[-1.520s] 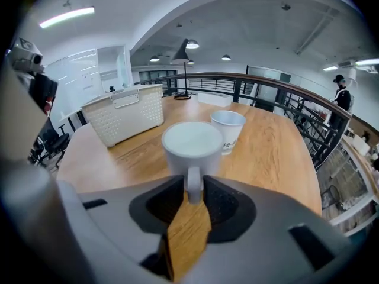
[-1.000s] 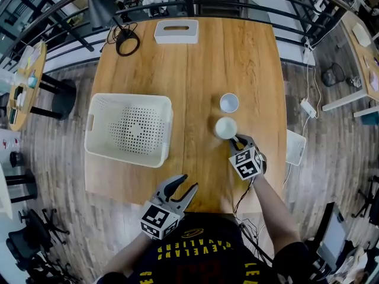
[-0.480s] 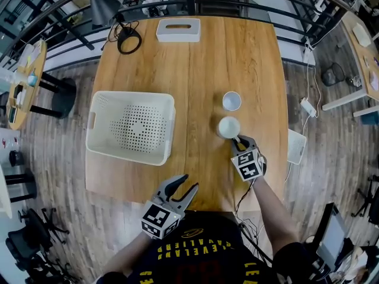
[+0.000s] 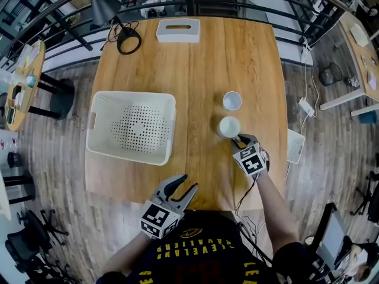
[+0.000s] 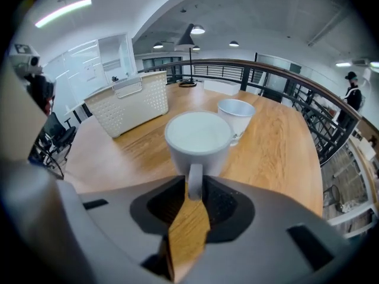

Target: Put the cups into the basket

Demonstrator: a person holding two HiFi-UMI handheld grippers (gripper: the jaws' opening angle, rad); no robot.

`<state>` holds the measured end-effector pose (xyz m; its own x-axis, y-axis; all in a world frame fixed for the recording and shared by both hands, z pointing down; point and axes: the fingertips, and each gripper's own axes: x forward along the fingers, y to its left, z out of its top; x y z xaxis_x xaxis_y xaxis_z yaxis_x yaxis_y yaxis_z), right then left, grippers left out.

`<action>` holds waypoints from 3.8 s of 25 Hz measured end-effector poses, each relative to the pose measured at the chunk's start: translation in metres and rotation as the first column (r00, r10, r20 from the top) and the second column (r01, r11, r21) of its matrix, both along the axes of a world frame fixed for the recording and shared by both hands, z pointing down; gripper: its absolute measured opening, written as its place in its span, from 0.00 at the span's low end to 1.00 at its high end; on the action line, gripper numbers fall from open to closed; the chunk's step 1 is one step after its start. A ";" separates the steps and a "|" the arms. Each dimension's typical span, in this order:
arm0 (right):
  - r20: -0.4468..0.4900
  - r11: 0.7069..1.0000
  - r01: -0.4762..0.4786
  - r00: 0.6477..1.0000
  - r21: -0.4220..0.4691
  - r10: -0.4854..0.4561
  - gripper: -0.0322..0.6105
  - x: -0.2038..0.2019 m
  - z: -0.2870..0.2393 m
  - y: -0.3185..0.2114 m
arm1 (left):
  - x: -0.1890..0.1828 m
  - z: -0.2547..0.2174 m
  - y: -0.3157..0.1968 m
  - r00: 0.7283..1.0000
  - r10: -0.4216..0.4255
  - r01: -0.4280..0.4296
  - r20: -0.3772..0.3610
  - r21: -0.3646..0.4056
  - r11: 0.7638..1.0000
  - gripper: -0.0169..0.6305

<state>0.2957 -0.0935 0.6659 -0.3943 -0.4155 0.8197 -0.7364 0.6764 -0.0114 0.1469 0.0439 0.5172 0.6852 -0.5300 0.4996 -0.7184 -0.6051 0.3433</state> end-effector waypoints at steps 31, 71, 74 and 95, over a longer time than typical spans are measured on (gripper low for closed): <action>0.134 0.973 -0.157 0.982 0.168 0.135 0.12 -0.001 -0.029 -0.004 | -0.016 0.000 0.003 0.999 0.037 -0.037 0.008 -0.011 0.999 0.25; 0.005 0.985 -0.150 0.989 -0.082 0.151 0.13 0.010 0.020 0.015 | -0.031 0.006 0.003 0.998 0.065 -0.065 -0.007 -0.050 0.997 0.25; 0.027 0.983 -0.170 0.985 -0.074 0.173 0.14 0.011 0.018 0.018 | -0.030 0.006 0.003 0.997 0.073 -0.073 -0.006 -0.050 0.996 0.25; 0.086 0.987 -0.143 0.987 0.065 0.138 0.13 0.011 0.001 0.017 | -0.027 0.010 0.004 0.996 0.086 -0.086 0.002 -0.066 0.994 0.25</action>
<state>0.3068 -0.0767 0.6671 -0.3915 -0.5275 0.7540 -0.8229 0.5674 -0.0304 0.1203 0.0475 0.5275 0.7243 -0.4352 0.5348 -0.6664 -0.6412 0.3806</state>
